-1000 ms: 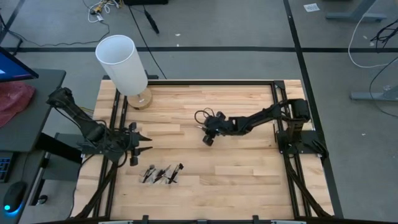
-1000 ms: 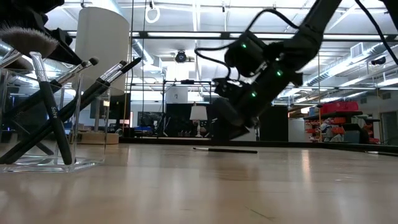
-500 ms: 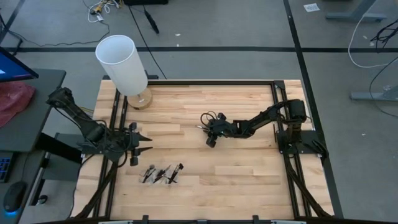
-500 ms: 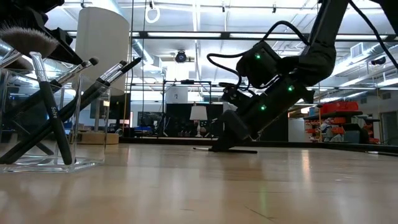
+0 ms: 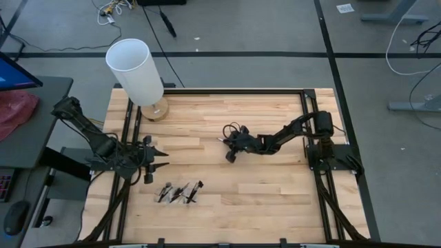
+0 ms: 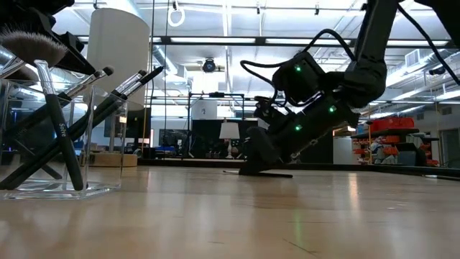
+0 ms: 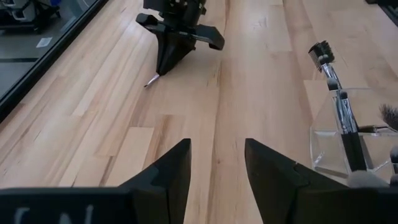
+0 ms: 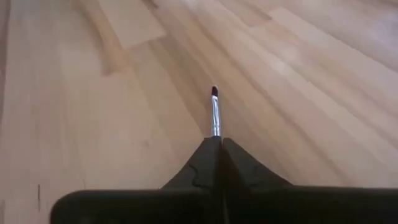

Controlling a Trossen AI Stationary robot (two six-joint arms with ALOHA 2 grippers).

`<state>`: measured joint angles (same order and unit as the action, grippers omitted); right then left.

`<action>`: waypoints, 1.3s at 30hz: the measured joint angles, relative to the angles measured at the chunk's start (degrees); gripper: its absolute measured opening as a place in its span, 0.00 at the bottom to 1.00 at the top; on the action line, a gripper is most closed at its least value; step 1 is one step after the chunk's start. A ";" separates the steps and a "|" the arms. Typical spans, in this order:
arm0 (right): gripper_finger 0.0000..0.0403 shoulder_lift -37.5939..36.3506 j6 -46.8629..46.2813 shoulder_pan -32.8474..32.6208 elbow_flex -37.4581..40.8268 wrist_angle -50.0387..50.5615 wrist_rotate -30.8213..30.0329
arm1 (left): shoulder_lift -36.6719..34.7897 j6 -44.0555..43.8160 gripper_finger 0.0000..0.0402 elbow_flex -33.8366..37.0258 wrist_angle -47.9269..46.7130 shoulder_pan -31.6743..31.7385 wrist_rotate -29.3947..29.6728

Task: Put items in baskets/containers
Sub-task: Put the eyeshadow brush into the transparent organizer

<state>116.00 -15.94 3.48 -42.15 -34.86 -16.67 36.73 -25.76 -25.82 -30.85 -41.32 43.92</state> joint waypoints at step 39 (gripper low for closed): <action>0.01 3.90 28.12 -21.77 -27.32 -37.59 10.30 | 18.39 37.00 0.38 -0.04 59.60 -0.04 -9.71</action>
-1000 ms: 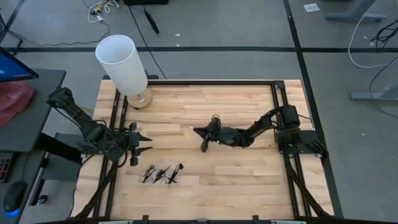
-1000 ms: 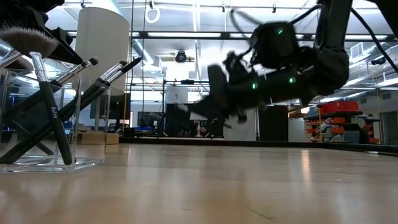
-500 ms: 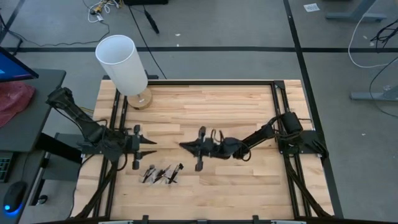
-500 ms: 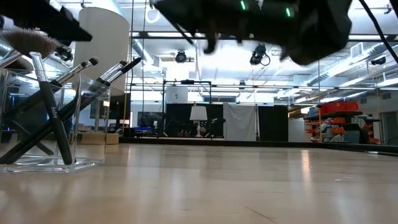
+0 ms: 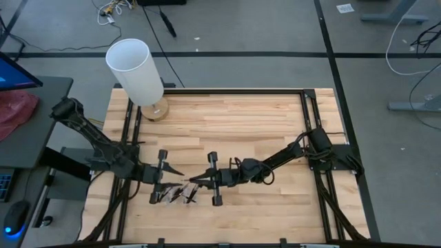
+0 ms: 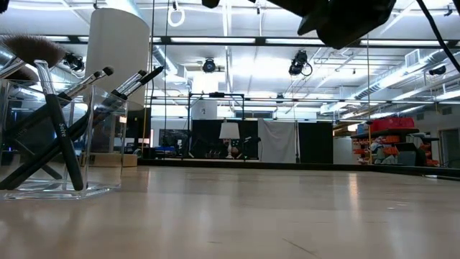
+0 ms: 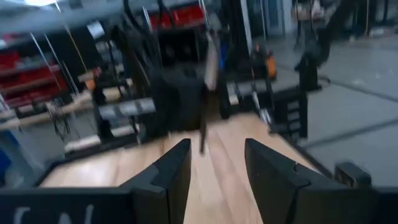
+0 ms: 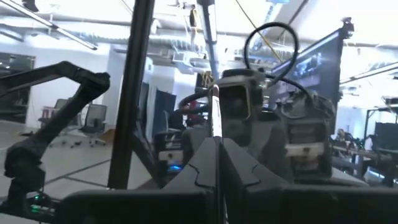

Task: Put items in baskets/containers
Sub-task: Put the eyeshadow brush into the transparent organizer

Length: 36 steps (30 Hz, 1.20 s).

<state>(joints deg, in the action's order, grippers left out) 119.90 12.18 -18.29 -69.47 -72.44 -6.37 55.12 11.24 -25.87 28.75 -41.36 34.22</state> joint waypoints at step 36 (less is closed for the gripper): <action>0.01 0.00 -0.10 -0.52 -0.07 0.54 1.37 | 10.25 7.63 0.19 0.00 25.07 4.57 -13.42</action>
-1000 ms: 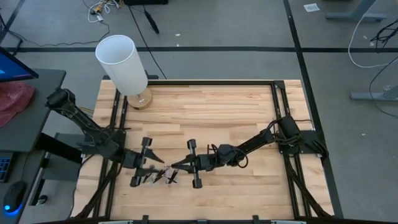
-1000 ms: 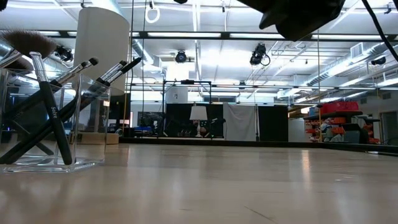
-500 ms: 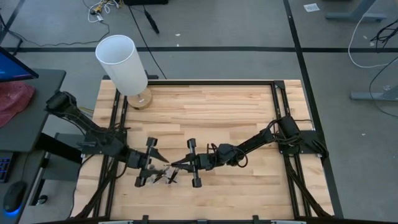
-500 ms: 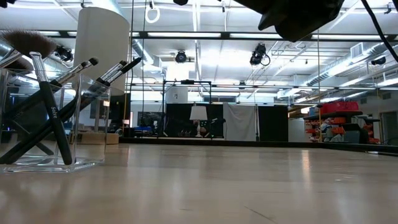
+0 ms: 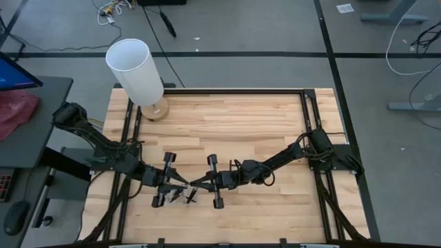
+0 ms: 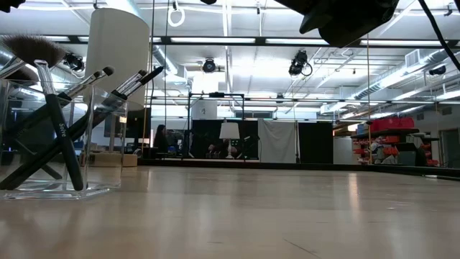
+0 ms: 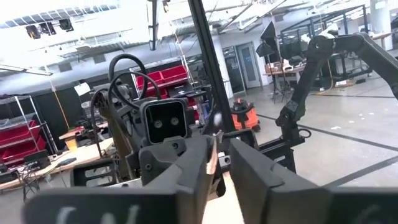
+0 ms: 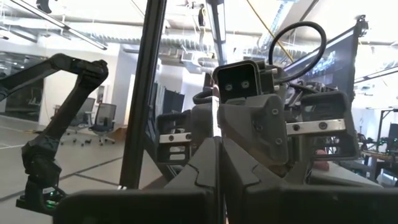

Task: Put items in baskets/containers
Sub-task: Put the eyeshadow brush into the transparent organizer

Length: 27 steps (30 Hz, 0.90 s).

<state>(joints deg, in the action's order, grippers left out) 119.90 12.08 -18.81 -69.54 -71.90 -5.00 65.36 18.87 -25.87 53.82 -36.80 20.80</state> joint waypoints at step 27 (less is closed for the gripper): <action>0.41 -6.21 3.44 -3.67 -0.07 12.95 -19.77 | -14.87 -14.52 0.02 -7.41 -33.64 -9.07 3.61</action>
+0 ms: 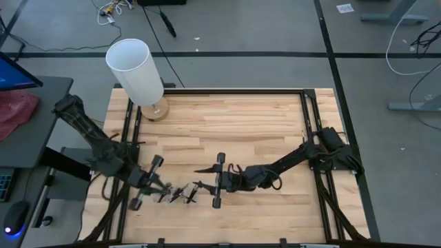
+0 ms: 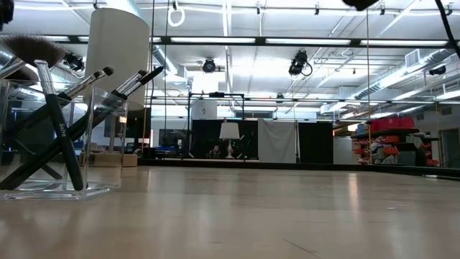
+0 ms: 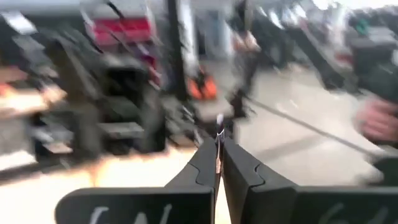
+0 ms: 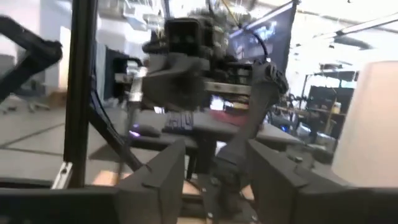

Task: Put items in baskets/containers
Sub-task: Put the eyeshadow brush into the transparent organizer

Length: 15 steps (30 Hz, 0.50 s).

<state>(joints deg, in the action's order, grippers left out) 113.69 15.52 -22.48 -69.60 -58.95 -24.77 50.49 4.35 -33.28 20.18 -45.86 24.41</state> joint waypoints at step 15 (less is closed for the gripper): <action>0.44 -0.77 -4.61 0.07 0.04 5.13 -1.78 | -0.23 -26.28 0.03 -0.77 -26.82 -15.24 16.83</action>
<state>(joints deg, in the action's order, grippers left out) 112.92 10.91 -22.41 -69.56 -53.82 -26.55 50.26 -21.93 -34.04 -6.64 -61.11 41.24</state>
